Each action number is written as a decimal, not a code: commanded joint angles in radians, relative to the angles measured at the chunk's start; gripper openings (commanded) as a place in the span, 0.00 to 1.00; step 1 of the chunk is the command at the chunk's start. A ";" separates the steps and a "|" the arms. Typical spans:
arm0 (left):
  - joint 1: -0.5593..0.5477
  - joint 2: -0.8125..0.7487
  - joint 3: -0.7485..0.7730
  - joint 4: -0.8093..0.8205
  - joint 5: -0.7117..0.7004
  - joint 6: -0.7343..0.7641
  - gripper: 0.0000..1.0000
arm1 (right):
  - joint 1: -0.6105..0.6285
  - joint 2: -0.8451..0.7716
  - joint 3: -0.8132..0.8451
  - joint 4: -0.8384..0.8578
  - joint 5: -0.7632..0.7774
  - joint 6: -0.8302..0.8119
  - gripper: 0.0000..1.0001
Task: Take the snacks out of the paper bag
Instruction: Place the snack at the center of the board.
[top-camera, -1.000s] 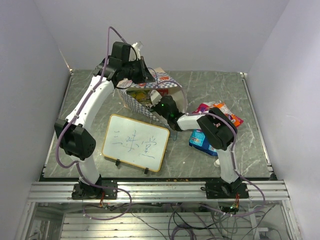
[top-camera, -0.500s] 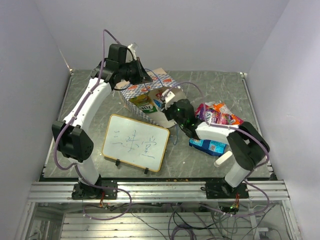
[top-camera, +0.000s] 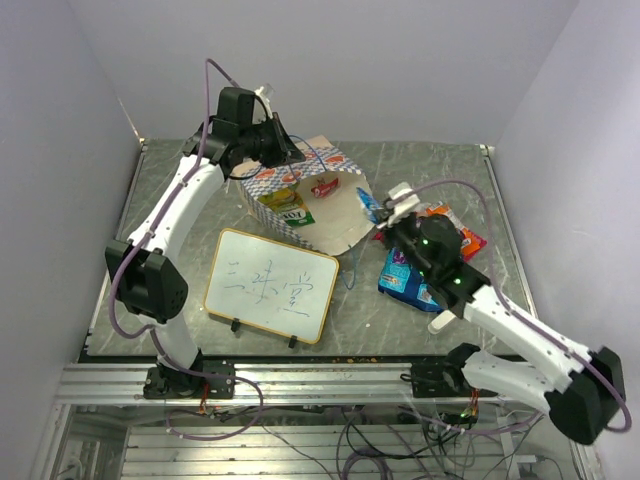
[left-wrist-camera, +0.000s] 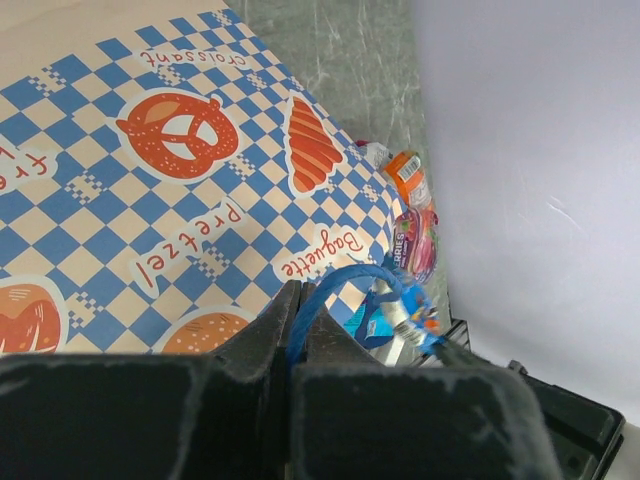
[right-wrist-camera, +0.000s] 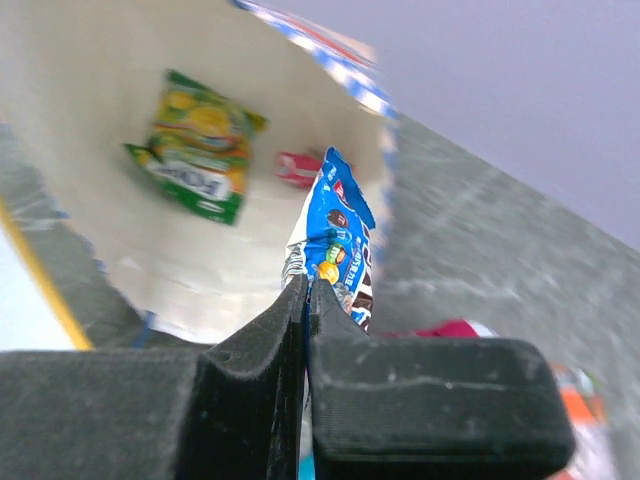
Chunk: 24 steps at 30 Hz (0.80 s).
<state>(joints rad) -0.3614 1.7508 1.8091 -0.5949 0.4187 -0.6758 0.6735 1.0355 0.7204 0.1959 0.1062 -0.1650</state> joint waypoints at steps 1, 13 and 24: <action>0.006 0.030 0.046 0.035 -0.021 -0.020 0.07 | -0.079 -0.112 -0.065 -0.168 0.209 0.004 0.00; 0.004 0.054 0.094 0.001 0.005 -0.017 0.07 | -0.391 0.079 -0.041 -0.189 0.209 -0.033 0.00; -0.005 0.032 0.045 0.032 0.037 -0.025 0.07 | -0.393 0.145 -0.091 -0.196 0.185 0.079 0.00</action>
<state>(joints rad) -0.3618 1.7927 1.8706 -0.5938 0.4313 -0.6941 0.2886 1.2011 0.6487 0.0162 0.3176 -0.1387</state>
